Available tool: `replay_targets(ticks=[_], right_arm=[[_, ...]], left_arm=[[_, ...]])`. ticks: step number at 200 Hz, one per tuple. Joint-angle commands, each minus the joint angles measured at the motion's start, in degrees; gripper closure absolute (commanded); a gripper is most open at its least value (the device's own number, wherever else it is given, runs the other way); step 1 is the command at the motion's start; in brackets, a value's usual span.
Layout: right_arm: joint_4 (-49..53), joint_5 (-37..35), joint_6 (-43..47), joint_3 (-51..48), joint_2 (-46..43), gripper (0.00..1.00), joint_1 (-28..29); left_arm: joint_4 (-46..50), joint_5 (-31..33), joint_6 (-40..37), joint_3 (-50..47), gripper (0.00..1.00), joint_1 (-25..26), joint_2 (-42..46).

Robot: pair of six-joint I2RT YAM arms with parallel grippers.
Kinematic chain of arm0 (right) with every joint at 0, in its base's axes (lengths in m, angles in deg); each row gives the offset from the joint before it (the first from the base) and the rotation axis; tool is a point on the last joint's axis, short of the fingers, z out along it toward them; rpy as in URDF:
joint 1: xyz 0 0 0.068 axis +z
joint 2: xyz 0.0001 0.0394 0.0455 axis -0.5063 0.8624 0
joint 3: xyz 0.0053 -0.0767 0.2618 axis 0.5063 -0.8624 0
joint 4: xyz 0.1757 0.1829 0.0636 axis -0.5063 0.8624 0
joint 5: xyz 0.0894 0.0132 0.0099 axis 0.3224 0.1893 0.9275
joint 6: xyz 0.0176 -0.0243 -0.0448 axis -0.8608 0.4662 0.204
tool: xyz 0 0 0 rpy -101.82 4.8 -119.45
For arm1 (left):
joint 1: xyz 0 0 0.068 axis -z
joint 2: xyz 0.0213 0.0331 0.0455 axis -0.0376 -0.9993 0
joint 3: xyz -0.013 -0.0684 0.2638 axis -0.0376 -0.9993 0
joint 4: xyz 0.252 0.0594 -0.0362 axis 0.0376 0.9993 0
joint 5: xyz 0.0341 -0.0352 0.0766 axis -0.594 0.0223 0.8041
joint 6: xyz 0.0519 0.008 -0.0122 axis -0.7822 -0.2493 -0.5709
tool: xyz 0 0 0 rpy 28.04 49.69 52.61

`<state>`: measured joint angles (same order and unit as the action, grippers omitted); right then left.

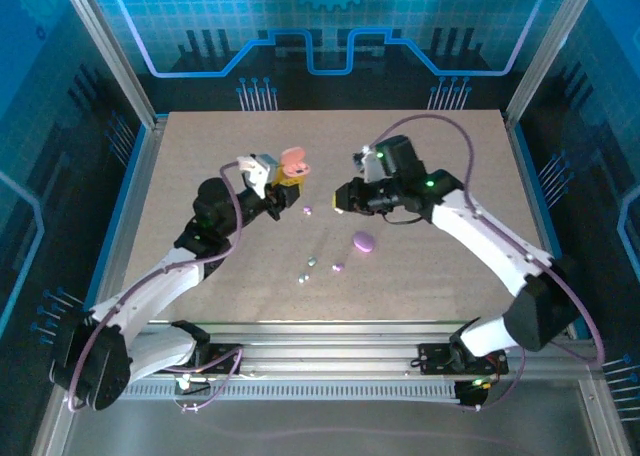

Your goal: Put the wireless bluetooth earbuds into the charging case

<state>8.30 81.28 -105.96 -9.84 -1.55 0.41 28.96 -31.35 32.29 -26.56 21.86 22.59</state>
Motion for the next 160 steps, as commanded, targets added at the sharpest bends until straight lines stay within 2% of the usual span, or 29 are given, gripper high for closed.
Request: replay_targets(ticks=[1, 64, 160], right_arm=[[-0.60, 5.06, -0.94, 1.83, -4.46, 0.77, -1.02], [-4.76, 7.51, -3.32, 4.77, -6.14, 0.77, -0.22], [-8.01, 5.06, -4.42, 8.39, -0.82, 0.77, 2.46]], left_arm=[[-8.34, -2.49, -2.76, -0.66, 0.66, 2.04, -2.95], [-19.68, -5.85, -3.41, -0.92, 0.66, 6.53, -10.28], [-18.99, -7.21, -4.99, -0.93, 0.66, 8.41, -10.60]])
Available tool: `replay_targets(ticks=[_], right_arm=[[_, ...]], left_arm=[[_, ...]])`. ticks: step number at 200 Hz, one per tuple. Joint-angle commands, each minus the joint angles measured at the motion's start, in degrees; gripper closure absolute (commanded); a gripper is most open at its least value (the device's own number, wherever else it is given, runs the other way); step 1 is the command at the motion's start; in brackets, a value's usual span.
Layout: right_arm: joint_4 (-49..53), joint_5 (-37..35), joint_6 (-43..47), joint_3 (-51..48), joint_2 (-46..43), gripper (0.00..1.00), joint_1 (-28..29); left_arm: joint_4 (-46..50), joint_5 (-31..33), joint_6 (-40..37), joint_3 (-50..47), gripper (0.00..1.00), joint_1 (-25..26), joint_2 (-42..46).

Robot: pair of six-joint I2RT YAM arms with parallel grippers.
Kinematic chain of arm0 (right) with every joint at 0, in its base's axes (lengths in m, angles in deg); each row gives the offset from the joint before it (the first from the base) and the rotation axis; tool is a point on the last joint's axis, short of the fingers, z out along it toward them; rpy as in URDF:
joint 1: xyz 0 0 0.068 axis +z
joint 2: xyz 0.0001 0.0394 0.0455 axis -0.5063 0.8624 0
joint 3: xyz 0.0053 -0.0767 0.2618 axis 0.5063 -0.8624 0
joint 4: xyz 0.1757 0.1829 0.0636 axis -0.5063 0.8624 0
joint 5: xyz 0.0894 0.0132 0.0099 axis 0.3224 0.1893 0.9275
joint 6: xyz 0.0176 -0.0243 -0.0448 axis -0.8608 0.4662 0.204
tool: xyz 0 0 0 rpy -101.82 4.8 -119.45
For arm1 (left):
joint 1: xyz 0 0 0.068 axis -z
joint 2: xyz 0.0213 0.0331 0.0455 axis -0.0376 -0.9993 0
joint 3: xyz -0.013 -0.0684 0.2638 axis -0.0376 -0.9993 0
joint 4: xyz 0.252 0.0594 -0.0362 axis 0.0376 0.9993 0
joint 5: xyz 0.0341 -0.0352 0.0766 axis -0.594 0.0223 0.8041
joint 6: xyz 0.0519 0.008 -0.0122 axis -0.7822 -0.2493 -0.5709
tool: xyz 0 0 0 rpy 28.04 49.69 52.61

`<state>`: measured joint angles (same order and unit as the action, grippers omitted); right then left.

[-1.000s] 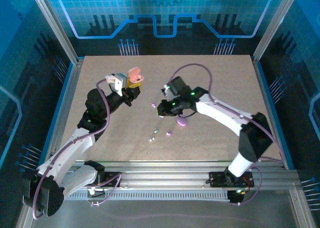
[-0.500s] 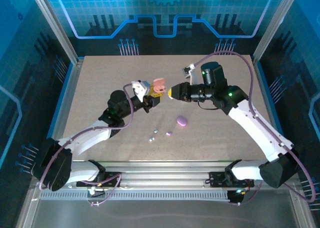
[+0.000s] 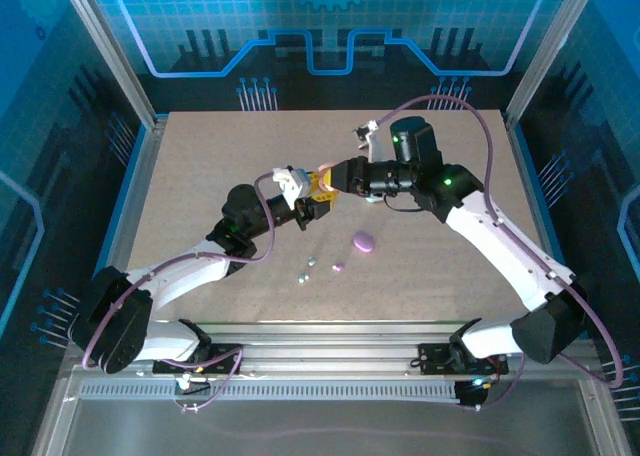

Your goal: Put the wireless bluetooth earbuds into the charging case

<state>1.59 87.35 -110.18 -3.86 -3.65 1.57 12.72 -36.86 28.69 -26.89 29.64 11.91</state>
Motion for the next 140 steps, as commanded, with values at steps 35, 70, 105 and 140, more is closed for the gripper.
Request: replay_targets(ticks=[35, 70, 105, 140], right_arm=[[2.73, -6.05, 1.76, 4.14, 2.67, 0.77, 2.33], [6.70, -11.51, 3.77, 5.28, 2.68, 0.78, 3.08], [6.48, -11.28, 3.75, 5.40, 3.45, 0.77, 3.39], [6.46, -11.08, 3.77, 6.17, 4.33, 0.77, 4.31]], left_arm=[[-2.95, -1.67, -0.85, -0.63, 0.66, 0.78, 0.38], [-4.13, -1.20, -0.39, -1.13, 0.66, 0.86, 0.68], [-4.15, -1.63, -0.31, -1.05, 0.66, 0.86, 0.69], [-4.40, -1.64, 0.02, -0.98, 0.66, 0.86, 0.53]])
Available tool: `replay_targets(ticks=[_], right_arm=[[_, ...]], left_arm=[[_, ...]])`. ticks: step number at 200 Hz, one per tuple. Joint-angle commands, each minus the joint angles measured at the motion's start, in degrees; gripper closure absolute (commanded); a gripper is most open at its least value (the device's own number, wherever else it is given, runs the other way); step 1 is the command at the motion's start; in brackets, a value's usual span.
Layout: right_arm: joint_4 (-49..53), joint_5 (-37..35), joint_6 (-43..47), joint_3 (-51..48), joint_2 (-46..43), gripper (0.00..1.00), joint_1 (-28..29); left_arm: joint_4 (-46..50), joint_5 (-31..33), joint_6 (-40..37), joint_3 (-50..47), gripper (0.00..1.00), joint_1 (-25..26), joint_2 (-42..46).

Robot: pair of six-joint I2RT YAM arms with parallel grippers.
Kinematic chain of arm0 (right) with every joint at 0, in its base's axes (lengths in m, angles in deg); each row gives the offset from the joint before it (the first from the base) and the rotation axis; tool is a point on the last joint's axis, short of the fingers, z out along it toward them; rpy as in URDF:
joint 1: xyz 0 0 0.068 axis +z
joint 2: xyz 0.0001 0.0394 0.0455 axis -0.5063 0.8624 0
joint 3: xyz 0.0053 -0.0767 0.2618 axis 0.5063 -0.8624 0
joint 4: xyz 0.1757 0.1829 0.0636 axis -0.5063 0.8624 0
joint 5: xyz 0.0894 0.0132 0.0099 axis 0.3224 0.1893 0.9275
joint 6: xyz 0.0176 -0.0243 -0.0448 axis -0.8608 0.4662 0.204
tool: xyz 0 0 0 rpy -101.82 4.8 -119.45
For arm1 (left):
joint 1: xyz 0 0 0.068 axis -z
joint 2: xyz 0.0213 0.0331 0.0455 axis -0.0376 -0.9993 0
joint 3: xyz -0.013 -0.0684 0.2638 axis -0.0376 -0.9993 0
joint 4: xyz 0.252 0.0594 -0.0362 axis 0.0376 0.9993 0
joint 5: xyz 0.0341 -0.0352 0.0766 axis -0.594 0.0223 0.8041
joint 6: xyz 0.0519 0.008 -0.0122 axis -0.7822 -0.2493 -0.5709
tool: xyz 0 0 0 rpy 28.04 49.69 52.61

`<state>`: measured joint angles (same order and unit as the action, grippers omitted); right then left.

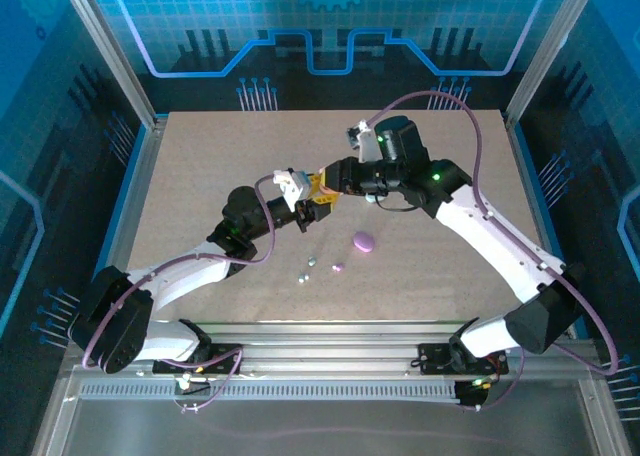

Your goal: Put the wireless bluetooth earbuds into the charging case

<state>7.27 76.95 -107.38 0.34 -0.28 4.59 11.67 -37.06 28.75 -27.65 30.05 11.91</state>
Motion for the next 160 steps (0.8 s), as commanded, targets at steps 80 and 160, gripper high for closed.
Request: replay_targets(ticks=[80, 160], right_arm=[[6.89, -8.35, 3.02, 3.82, 1.41, 0.74, 2.69], [9.45, -11.24, 4.10, 5.83, 1.90, 0.70, 3.36]], left_arm=[[-3.56, -0.98, 0.05, -0.36, 0.66, 0.45, 1.03], [-3.21, -1.08, 0.06, -0.01, 0.66, 0.45, 1.52]])
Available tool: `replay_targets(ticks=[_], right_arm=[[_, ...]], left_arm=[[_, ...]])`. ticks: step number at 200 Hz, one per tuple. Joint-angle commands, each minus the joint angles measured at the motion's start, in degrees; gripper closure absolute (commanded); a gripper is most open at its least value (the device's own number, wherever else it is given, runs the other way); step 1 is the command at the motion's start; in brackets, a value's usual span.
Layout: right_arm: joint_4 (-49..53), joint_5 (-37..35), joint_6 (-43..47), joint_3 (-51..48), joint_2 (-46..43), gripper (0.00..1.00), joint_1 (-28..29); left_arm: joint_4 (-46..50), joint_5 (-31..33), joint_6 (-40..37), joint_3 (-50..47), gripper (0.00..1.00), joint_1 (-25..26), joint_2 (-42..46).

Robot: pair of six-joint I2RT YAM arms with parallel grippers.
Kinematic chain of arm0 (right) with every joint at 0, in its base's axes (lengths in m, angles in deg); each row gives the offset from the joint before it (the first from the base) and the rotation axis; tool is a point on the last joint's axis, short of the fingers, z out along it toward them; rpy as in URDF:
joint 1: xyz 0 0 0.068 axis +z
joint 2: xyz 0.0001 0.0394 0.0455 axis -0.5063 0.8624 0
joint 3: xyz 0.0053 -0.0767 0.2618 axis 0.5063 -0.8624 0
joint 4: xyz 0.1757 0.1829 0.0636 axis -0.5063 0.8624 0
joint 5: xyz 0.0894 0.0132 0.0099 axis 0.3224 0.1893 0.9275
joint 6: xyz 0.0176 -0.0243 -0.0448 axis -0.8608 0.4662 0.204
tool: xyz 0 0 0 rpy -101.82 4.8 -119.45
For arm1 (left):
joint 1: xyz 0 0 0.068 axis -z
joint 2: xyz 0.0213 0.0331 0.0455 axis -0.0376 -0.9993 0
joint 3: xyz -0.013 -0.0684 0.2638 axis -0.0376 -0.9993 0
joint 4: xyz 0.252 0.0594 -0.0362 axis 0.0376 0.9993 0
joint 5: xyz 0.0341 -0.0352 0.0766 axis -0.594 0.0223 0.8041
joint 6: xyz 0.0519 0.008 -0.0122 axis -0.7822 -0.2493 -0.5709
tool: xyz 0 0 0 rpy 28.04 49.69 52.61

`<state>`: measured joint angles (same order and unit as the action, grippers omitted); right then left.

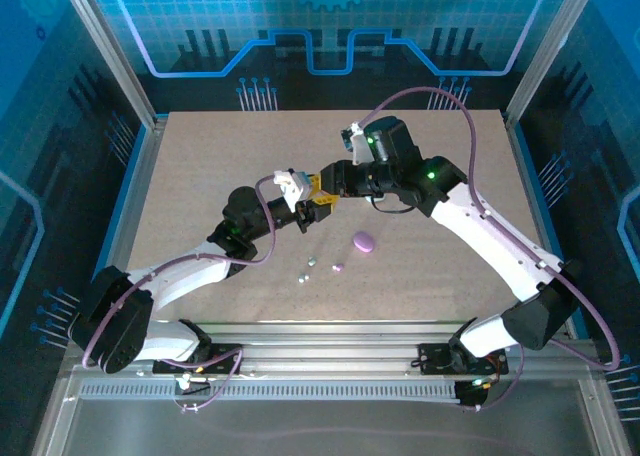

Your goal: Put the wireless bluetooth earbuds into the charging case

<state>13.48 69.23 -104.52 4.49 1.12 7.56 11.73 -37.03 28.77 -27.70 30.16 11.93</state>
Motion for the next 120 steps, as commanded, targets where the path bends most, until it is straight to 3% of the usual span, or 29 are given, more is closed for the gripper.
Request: replay_targets(ticks=[1, 120], right_arm=[[3.31, -3.53, 1.25, 1.72, 0.52, 0.70, 0.41], [5.70, -4.74, 2.89, 3.91, 0.54, 0.68, 1.05]], left_arm=[[-3.30, -1.11, 0.03, -0.01, 0.66, 0.36, 1.52], [-3.55, -0.85, -0.04, 0.11, 0.67, 0.30, 1.43]])
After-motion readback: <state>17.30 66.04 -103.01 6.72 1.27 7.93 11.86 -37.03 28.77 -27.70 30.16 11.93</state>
